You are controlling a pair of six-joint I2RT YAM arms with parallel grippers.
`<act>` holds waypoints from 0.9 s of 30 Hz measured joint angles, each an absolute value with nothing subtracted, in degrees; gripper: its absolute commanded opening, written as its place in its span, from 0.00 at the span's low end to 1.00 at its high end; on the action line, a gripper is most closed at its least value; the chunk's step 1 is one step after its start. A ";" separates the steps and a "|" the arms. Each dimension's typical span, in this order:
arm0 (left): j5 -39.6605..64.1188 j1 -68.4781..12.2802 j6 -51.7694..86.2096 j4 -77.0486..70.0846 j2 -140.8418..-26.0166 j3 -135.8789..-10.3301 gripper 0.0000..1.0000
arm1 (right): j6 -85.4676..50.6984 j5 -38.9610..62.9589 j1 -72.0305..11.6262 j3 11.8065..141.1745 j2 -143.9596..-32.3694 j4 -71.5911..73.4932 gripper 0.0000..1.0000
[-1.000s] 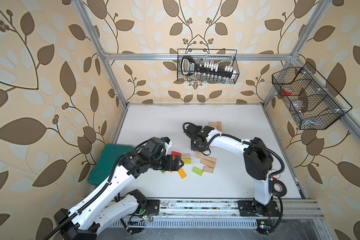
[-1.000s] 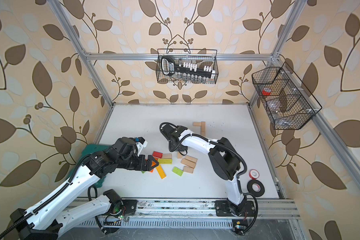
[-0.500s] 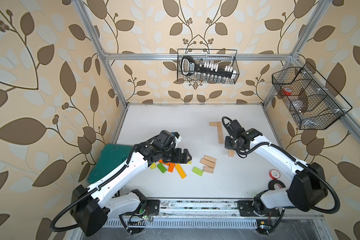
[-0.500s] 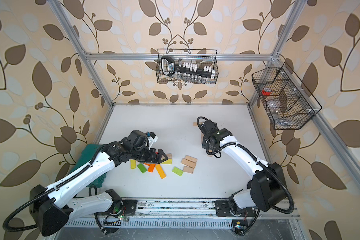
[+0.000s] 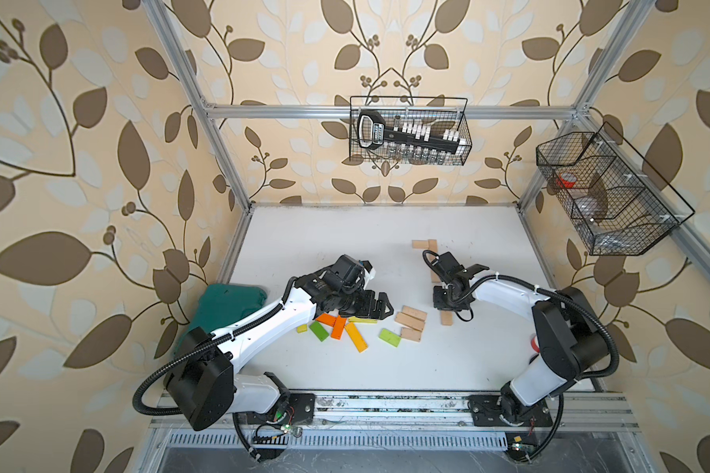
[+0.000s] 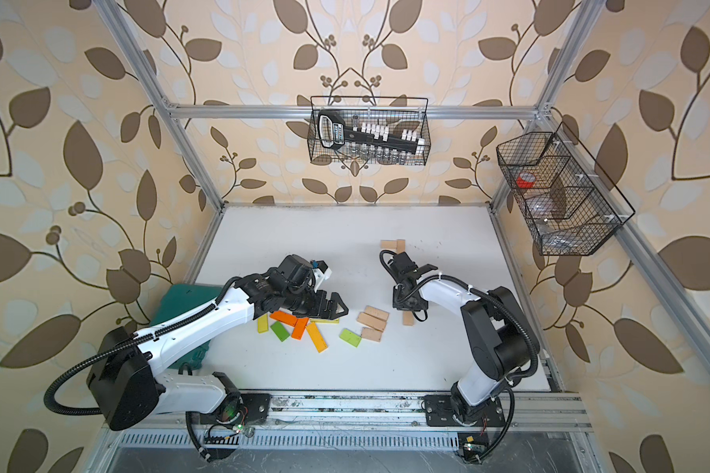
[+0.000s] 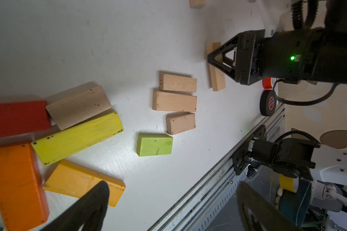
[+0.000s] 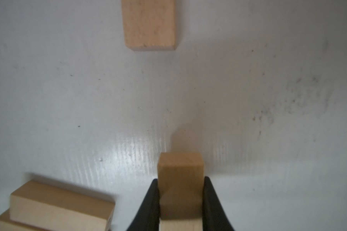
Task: Assemble a giraffe with building blocks
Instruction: Assemble the building block at the center of the board.
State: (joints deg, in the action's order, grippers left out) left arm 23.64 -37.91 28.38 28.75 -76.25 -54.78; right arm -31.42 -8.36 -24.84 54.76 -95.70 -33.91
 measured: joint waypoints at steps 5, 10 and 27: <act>23.66 -37.91 27.35 28.45 -76.90 -55.35 0.99 | -30.46 -8.29 -24.84 55.99 -97.69 -32.47 0.40; 23.90 -37.91 26.26 27.66 -77.56 -56.31 0.99 | -30.28 -8.05 -24.73 55.92 -97.54 -31.81 0.70; 27.90 -37.91 27.64 19.77 -80.23 -53.87 0.99 | -35.16 -5.72 -27.00 47.57 -84.25 -33.69 0.61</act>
